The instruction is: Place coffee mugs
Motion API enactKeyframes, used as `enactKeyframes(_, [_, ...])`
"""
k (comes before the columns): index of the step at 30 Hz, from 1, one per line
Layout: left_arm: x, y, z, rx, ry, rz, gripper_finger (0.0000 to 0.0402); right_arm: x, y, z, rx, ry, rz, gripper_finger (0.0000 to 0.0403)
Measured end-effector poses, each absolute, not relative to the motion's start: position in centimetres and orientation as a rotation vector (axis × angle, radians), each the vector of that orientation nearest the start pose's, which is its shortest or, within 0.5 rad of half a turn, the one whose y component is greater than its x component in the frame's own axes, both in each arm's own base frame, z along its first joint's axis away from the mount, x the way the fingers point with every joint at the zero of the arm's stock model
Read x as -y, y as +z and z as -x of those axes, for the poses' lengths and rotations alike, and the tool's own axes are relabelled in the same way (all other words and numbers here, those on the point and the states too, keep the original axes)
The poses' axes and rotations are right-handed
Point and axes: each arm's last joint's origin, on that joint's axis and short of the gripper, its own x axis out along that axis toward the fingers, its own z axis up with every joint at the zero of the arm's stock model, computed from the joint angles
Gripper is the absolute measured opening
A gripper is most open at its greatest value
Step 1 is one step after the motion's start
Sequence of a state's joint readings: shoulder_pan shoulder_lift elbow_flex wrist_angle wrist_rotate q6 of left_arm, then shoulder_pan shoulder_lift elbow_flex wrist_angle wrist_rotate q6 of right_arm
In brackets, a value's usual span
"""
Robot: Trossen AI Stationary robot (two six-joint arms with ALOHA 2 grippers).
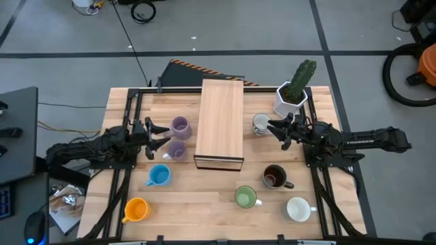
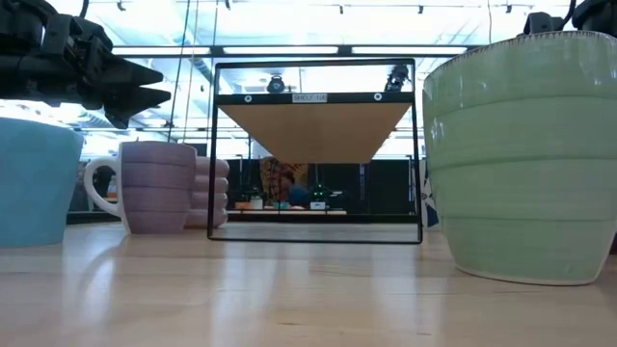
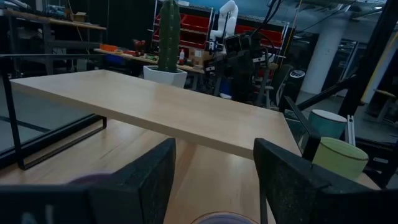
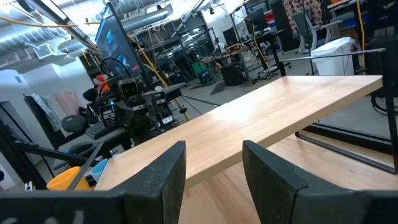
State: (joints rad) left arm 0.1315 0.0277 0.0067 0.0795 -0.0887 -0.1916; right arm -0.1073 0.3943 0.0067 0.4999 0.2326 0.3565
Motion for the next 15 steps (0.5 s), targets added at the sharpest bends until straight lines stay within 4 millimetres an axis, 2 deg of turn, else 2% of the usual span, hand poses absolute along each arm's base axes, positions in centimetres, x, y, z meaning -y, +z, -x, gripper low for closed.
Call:
enactKeyframes(2, [-1.6, 17.1, -9.8, 0.08, 0.215, 0.18, 0.0224, 2.0, 17.9, -12.0, 0.172, -0.316, -0.36, 0.0164])
enactKeyframes(6, [-1.6, 18.2, -9.6, 0.167, 0.243, -0.04, 0.0224, 2.0, 17.9, -12.0, 0.165, -0.326, -0.309, 0.0164])
enactKeyframes(11, [-1.6, 19.2, -9.4, 0.272, 0.244, -0.039, 0.0224, 2.0, 17.9, -11.9, 0.143, -0.347, -0.162, 0.0164])
enactKeyframes(15, [-1.6, 19.3, -9.4, 0.291, 0.234, 0.029, 0.0224, 2.0, 17.9, -11.9, 0.143, -0.348, -0.138, 0.0164])
